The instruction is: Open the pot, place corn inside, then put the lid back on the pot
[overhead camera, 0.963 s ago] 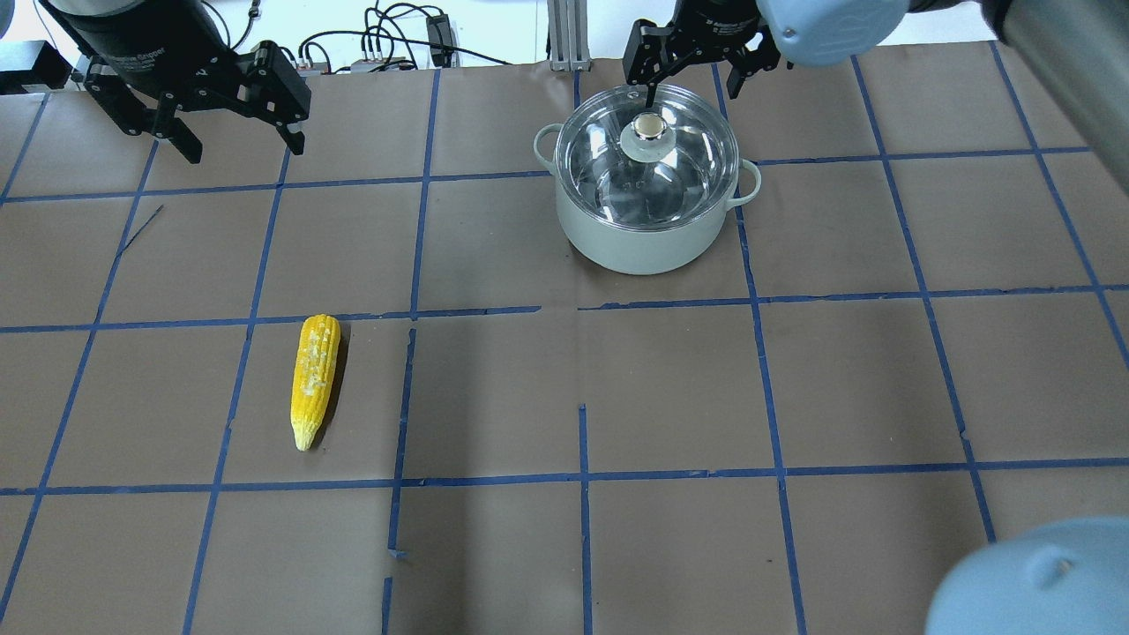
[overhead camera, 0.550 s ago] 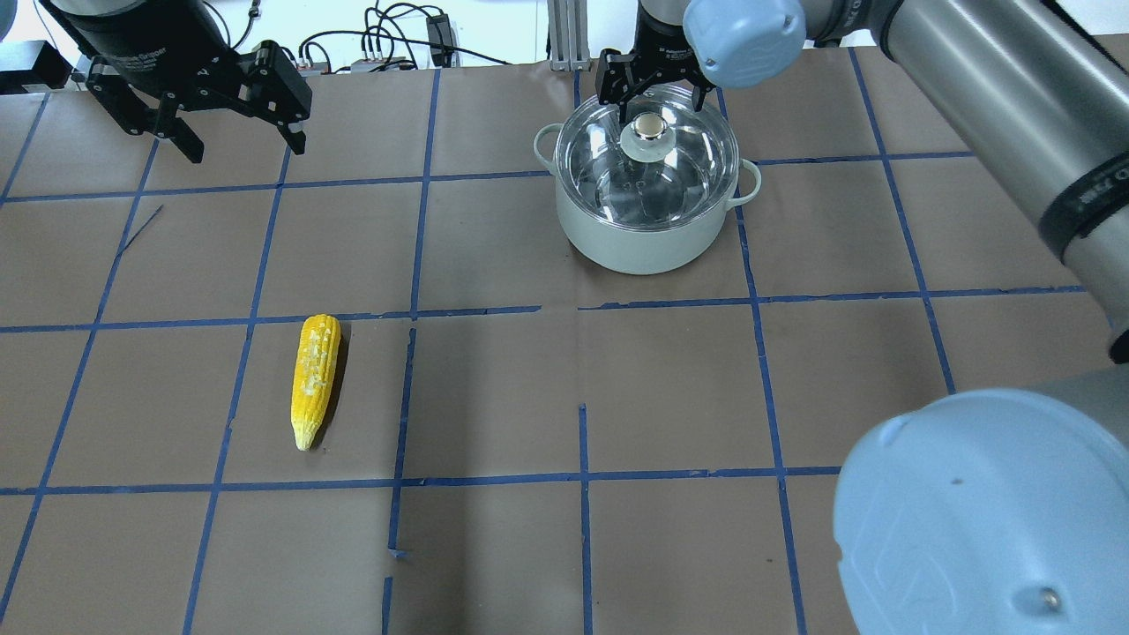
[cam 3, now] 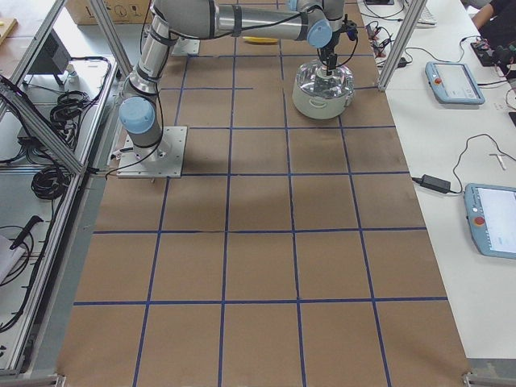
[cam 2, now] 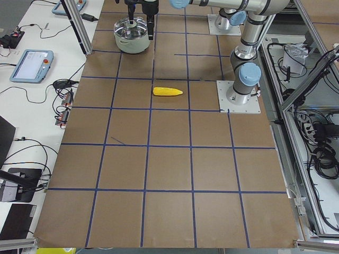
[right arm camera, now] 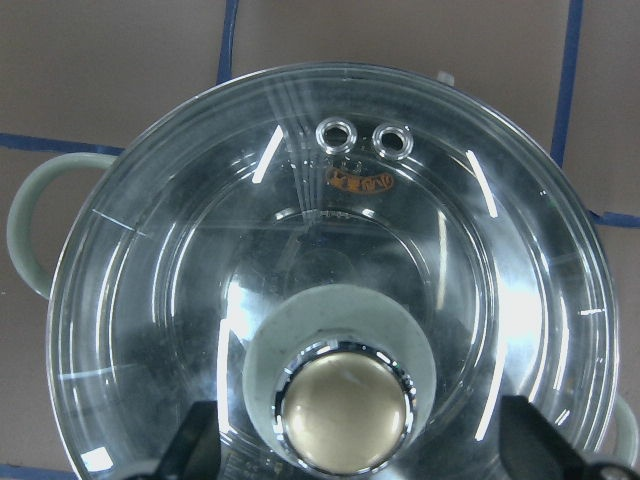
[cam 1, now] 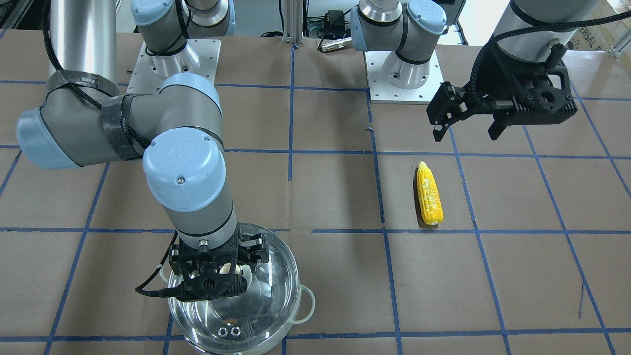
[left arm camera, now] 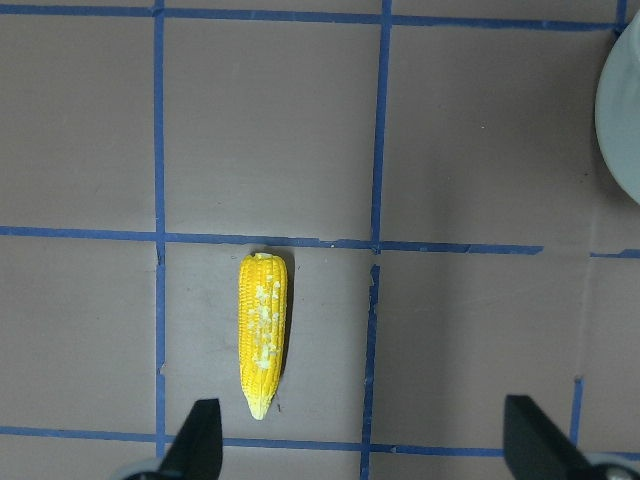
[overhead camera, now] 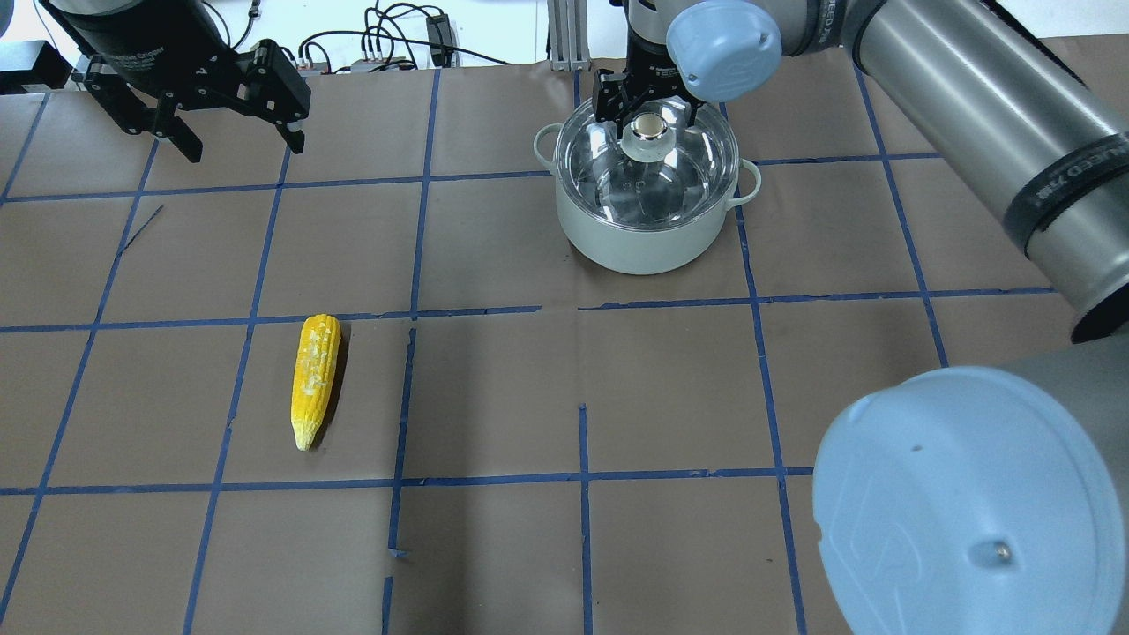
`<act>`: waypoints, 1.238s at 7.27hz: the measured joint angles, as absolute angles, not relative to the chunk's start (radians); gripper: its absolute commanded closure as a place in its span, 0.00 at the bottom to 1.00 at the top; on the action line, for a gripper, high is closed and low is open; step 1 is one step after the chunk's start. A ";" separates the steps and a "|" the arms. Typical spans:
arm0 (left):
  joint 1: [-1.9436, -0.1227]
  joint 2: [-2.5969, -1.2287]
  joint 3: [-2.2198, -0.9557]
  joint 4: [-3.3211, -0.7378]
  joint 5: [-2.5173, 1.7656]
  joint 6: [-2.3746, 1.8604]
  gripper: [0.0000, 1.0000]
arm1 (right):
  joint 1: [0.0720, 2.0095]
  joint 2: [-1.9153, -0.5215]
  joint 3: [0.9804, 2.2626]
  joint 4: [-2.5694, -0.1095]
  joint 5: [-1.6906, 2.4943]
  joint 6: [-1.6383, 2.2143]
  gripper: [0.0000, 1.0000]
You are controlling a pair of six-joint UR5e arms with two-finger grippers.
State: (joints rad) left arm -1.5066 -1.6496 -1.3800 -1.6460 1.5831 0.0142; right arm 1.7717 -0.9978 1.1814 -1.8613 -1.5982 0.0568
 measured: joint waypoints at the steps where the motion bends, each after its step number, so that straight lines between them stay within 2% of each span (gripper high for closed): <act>1: -1.506 -1.649 -1.380 -1.646 1.583 0.015 0.00 | 1.772 -0.997 1.182 -1.862 -1.598 0.057 0.18; 3: -1.506 -1.649 -1.381 -1.646 1.583 0.015 0.00 | 1.772 -0.993 1.181 -1.865 -1.597 0.057 0.19; 6: -1.506 -1.648 -1.380 -1.646 1.583 0.015 0.00 | 1.772 -0.981 1.181 -1.880 -1.597 0.057 0.31; 9: -1.506 -1.648 -1.380 -1.646 1.583 0.015 0.00 | 1.773 -0.981 1.180 -1.882 -1.598 0.056 0.34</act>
